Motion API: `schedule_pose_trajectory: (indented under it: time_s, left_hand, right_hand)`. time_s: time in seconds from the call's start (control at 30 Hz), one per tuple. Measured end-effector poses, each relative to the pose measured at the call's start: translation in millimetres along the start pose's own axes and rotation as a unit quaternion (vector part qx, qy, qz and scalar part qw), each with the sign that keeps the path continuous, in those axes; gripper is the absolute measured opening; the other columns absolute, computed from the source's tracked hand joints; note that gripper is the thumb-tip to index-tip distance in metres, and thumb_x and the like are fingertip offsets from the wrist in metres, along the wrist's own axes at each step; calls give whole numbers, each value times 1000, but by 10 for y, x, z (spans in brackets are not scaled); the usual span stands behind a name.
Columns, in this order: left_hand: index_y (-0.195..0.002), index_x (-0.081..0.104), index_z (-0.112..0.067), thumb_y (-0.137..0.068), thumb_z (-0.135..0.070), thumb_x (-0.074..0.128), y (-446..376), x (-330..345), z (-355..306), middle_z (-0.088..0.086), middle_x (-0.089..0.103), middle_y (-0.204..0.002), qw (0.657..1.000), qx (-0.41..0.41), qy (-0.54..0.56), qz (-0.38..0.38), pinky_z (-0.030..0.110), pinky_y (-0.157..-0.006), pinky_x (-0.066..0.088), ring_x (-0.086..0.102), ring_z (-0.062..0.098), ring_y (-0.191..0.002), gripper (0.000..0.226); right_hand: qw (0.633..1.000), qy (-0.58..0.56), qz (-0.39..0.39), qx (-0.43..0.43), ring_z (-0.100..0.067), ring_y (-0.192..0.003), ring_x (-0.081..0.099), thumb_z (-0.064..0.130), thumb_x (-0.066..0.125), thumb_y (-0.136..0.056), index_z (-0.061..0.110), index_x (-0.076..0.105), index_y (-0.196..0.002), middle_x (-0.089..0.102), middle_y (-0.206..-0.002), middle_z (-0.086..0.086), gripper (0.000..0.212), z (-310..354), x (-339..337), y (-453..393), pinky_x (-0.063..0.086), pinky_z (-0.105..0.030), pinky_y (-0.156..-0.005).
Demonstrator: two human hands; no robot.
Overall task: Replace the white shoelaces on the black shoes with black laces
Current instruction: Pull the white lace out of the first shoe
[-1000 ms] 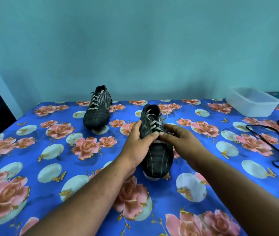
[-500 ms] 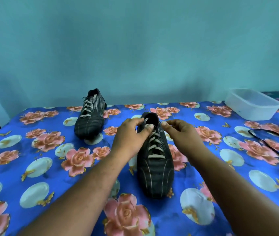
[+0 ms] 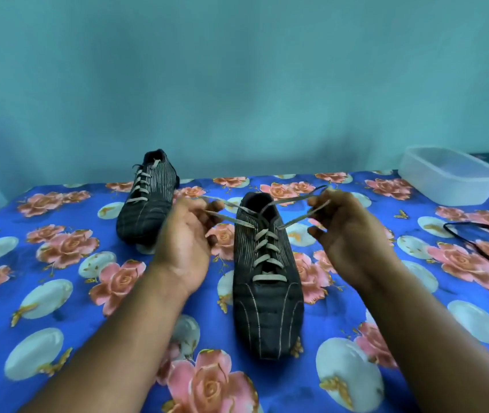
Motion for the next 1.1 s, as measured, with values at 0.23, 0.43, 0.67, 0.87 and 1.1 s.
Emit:
schedule_pose_trajectory:
  time_s: [0.23, 0.43, 0.67, 0.87, 1.1]
  left_hand:
    - [-69, 44, -26, -99, -43, 53, -36, -457, -506, -8, 34, -48, 988, 88, 17, -129, 25, -48, 29, 35, 11, -45, 36]
    - [-77, 56, -23, -90, -43, 69, -20, -849, -686, -3, 56, -68, 907, 181, -273, -264, 21, -46, 46, 59, 21, -60, 28]
    - [-127, 63, -13, -82, -35, 74, -90, -662, -547, 15, 63, -127, 706, 239, -626, -227, 50, -100, 47, 55, 38, -120, 51]
    - [-134, 64, -18, -83, -53, 54, 29, -2, -219, 5, 56, -143, 721, 314, -618, -6, 52, -114, 37, 49, 25, -135, 63]
    - [-138, 60, -37, -86, -67, 47, 108, 234, 152, -12, 55, -142, 738, 283, -603, 111, 47, -113, 37, 47, 10, -135, 62]
  right_hand:
    - [997, -33, -62, -25, -13, -67, 56, 43, 57, -98, 25, 51, -74, 45, -61, 5, 31, 311, -378, -42, 38, -32, -71]
    - [980, 19, -196, -35, -13, -53, 49, 39, 67, -95, 20, 59, -83, 39, -55, 4, 23, 398, -833, -66, 40, -28, -60]
    - [861, 464, -206, 11, -24, -67, 60, 42, 75, -87, 8, 57, -96, 57, -94, -11, 40, 273, -993, -150, 42, -33, -60]
    - [725, 659, -189, -59, -35, -120, 48, 50, 70, -87, 15, 50, -122, 51, -125, -10, 53, 216, -622, -27, 40, -44, -91]
    - [766, 589, 51, -254, 1, -75, 51, 46, 73, -89, 34, 71, -89, 59, -72, 16, 12, 91, 263, 217, 32, -17, -65]
Point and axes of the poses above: each hand's wrist, its own y-axis away from the middle knuckle, its own x-axis out of the palm, z = x × y, the point moved 8 cm from there along -y, towards the middle knuckle
